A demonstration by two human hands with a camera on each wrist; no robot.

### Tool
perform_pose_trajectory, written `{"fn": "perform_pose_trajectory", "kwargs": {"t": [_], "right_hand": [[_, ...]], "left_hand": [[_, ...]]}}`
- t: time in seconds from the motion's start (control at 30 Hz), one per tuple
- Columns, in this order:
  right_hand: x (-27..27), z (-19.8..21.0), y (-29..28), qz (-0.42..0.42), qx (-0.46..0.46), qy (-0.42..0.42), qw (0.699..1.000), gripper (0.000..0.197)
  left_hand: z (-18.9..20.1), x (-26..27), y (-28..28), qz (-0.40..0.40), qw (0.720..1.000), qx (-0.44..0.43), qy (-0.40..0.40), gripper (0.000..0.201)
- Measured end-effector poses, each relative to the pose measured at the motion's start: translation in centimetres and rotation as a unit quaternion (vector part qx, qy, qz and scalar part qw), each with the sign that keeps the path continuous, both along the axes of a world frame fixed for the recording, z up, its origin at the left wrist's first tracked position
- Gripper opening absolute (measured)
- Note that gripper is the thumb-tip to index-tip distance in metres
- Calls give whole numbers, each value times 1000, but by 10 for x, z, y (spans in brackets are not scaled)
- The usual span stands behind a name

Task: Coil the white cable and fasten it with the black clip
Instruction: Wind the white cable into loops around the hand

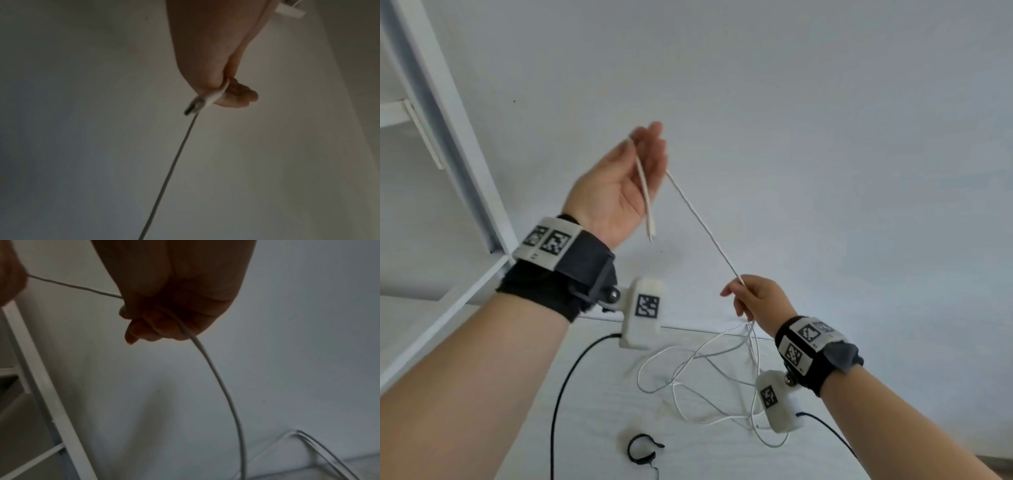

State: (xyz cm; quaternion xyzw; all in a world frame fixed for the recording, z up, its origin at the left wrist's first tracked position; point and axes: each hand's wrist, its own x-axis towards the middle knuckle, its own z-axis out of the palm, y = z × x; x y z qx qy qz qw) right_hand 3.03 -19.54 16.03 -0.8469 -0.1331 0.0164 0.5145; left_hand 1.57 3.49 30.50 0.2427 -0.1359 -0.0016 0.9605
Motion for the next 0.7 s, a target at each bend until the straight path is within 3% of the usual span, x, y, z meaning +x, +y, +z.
{"fn": "perform_pose_trajectory", "kwargs": {"t": [0.17, 0.3, 0.43, 0.7], "right_hand": [[-3, -14, -36, -65, 39, 7, 997, 19], [-1, 5, -40, -86, 108, -28, 990, 18], [-4, 28, -29, -50, 8, -81, 995, 15], [-23, 63, 12, 63, -122, -140, 980, 10]], "left_hand": [[22, 14, 54, 125, 987, -97, -2, 22], [6, 17, 59, 170, 982, 78, 6, 20], [-13, 13, 39, 120, 961, 251, -1, 23], [-30, 1, 7, 39, 902, 428, 33, 20]]}}
